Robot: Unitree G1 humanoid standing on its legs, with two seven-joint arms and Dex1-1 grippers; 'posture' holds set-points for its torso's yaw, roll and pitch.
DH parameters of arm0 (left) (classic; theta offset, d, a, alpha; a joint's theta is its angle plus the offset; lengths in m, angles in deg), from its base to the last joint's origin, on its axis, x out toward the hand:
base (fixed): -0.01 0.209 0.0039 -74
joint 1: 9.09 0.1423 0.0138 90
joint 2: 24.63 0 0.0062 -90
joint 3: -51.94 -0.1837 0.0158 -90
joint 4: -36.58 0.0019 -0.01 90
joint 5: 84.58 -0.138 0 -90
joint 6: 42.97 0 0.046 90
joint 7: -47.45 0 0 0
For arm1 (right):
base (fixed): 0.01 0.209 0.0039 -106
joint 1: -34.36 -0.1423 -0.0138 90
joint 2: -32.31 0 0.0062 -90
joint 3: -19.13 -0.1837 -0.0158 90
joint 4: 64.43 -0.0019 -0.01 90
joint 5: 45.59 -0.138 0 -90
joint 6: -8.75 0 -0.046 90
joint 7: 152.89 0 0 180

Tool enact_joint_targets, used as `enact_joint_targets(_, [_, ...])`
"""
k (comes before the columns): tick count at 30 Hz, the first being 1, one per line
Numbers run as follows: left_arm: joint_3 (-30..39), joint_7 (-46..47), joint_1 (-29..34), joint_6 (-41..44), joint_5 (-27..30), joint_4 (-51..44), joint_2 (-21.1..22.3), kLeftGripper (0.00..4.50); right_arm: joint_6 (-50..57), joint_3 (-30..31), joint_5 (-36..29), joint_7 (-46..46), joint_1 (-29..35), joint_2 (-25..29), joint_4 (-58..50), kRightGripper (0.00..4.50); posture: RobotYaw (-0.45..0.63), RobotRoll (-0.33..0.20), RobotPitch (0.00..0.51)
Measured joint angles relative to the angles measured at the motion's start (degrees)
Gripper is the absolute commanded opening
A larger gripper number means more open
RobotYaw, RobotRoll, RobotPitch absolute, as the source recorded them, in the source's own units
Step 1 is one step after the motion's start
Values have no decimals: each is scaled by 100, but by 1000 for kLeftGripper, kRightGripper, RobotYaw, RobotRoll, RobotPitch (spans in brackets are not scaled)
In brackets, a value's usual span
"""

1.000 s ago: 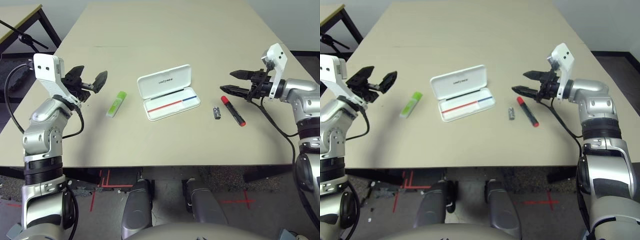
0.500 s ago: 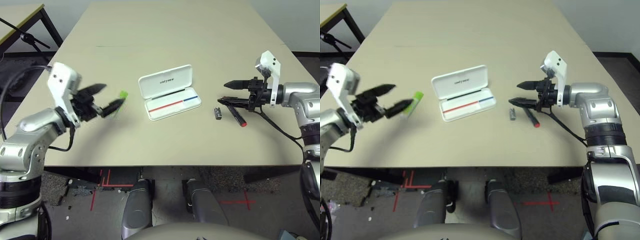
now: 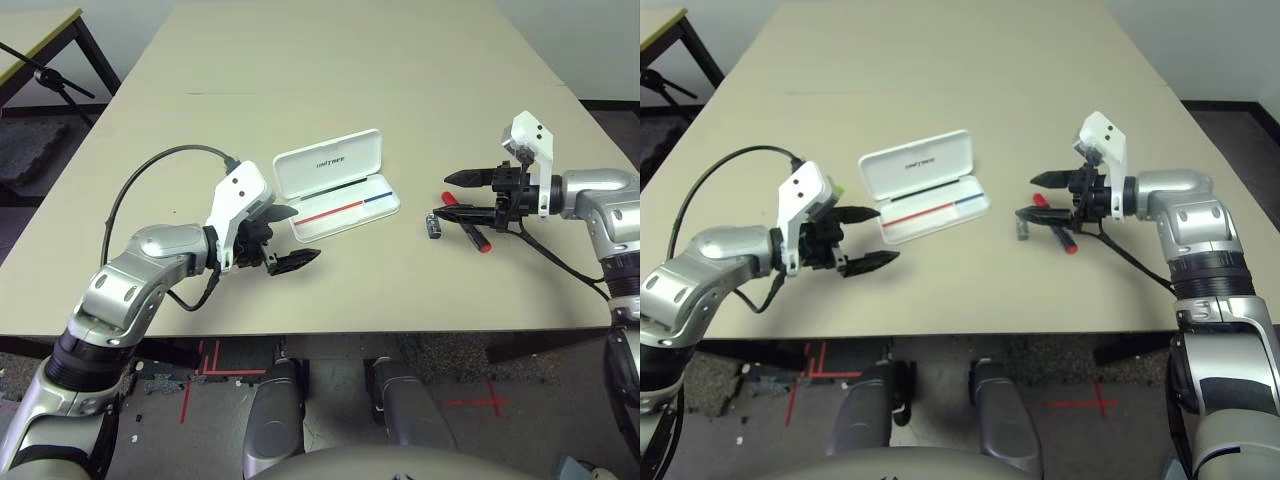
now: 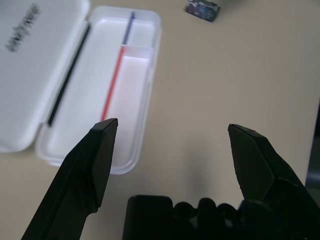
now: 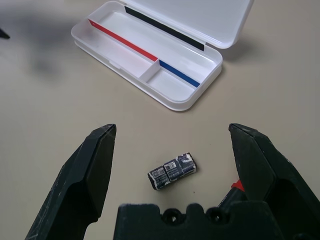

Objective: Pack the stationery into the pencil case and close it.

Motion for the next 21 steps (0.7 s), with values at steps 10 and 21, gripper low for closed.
enact_joint_targets(10, [-689, -33, -502, -203, -965, 873, -244, 4452, -9, 19, 23, 151, 92, -32, -82, 4500, -14, 0, 155])
enact_joint_targets(21, [-972, -250, -747, -219, -1432, 1202, -419, 4452, -93, 19, 50, 322, 162, -115, -84, 4500, -33, 0, 156])
